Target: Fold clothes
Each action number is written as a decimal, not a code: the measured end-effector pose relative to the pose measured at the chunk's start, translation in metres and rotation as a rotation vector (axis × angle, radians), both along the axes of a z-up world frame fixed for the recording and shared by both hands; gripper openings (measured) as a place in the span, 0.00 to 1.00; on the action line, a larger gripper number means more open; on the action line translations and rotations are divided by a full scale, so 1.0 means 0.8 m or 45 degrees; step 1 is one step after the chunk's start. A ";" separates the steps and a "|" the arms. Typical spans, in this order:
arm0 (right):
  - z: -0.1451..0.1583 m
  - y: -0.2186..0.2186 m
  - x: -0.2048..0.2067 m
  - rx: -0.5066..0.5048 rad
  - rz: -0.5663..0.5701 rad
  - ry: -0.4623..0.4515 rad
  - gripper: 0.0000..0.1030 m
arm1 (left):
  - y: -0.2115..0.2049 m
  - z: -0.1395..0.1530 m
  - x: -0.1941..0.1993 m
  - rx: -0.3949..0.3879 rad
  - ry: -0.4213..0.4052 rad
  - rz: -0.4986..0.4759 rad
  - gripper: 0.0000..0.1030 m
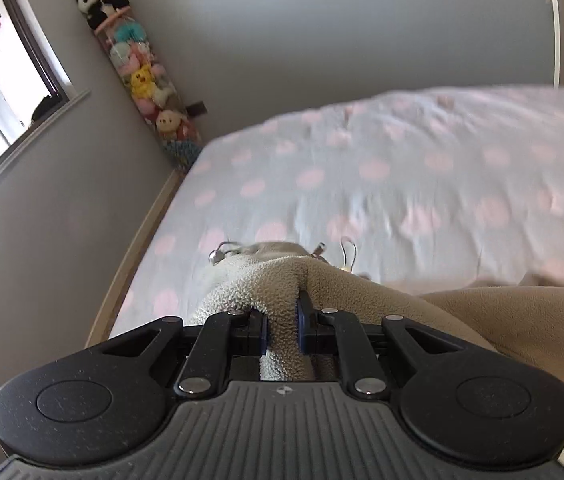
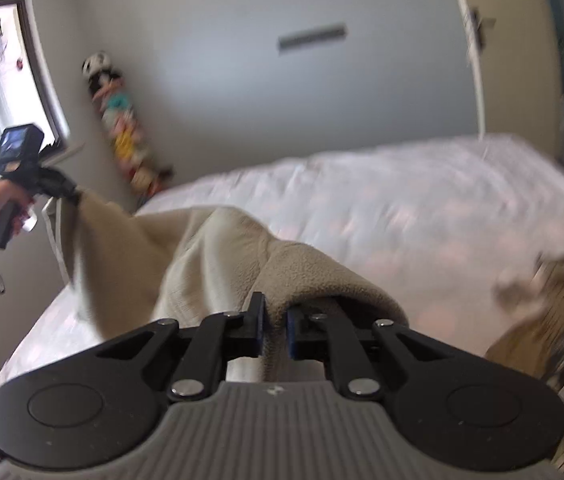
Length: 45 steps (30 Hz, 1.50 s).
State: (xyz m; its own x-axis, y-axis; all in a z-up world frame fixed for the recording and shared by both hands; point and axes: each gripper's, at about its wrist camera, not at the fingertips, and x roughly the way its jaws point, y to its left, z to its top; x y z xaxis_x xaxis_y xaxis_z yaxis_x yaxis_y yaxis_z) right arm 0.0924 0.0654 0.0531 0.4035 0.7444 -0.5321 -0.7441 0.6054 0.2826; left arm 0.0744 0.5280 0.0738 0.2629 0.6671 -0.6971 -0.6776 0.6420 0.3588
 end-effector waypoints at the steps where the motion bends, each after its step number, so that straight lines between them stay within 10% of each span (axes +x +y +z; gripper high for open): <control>1: -0.012 0.007 -0.009 -0.022 0.025 0.015 0.12 | -0.003 -0.013 -0.006 0.024 0.028 -0.006 0.11; 9: -0.109 0.056 -0.040 -0.322 0.239 0.327 0.12 | -0.015 -0.081 -0.057 0.050 0.128 0.010 0.11; 15: -0.166 0.061 -0.044 -0.505 0.293 0.460 0.12 | 0.007 -0.131 -0.100 -0.148 0.103 0.106 0.11; 33: -0.028 0.052 0.025 -0.677 0.308 0.126 0.43 | 0.055 -0.201 -0.155 -0.369 0.090 0.159 0.12; 45: -0.113 0.265 0.184 -0.498 0.321 0.112 0.71 | 0.064 -0.207 -0.164 -0.416 0.039 0.141 0.13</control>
State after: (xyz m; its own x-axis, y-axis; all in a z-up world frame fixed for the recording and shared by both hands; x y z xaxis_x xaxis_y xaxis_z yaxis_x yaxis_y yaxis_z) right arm 0.2398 0.2775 -0.0370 0.1765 0.5503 -0.8161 -0.8650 0.4824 0.1382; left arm -0.0571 0.5790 -0.0914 0.1768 0.4309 -0.8849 -0.7417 0.6494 0.1680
